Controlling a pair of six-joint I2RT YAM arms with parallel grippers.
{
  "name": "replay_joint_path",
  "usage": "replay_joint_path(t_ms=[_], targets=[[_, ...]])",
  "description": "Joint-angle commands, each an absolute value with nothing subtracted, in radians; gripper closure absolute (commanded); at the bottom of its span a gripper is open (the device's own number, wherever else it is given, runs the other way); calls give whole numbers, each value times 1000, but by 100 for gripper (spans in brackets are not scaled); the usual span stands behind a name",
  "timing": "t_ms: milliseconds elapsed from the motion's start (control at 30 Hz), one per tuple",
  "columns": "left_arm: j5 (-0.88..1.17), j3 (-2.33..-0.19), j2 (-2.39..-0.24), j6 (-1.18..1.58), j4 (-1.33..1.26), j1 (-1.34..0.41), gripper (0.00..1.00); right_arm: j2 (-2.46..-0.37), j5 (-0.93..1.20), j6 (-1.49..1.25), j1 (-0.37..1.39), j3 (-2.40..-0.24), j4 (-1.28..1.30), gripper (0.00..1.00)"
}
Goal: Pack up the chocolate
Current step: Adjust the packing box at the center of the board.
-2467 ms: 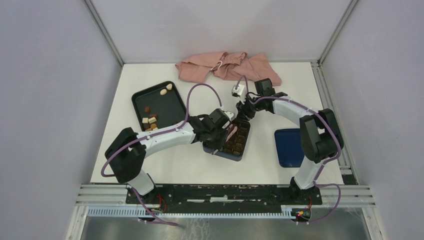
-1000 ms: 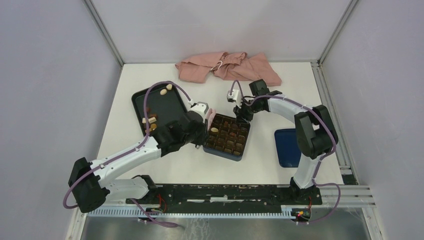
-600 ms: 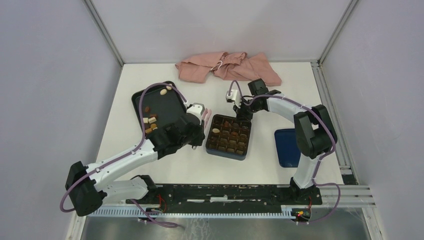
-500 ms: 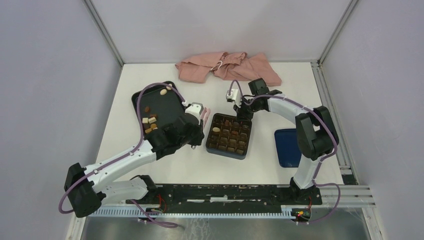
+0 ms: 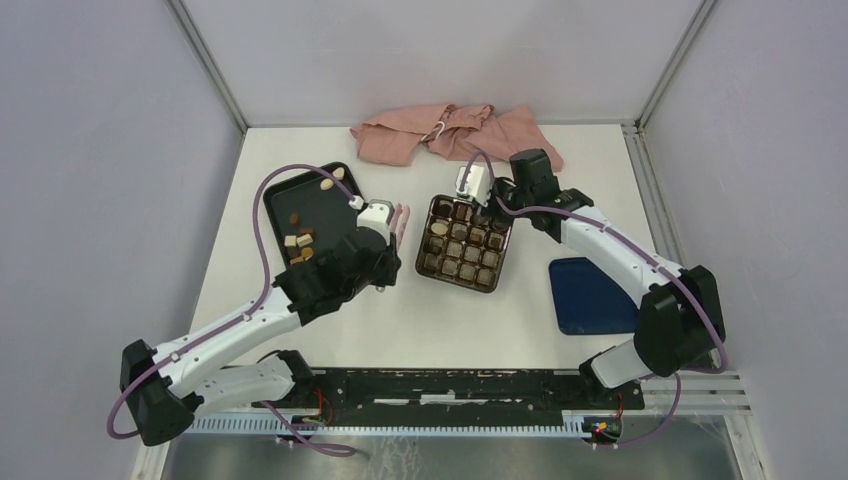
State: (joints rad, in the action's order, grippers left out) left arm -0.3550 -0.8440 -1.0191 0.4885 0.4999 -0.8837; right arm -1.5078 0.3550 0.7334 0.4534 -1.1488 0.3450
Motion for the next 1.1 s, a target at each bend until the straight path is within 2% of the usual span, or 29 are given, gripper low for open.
replay_joint_path(t_ms=[0,367,1067], targets=[[-411,-867,-962,490,466,-880,67,-1437,282,743,477,-1160,273,100],[-418,-856,-932,463,466,-880,67,-1403,182,764,528,-1192,303,100],[-403,-853,-959,436,464,-880,66,-1422,243,750,532,-1185,308,100]])
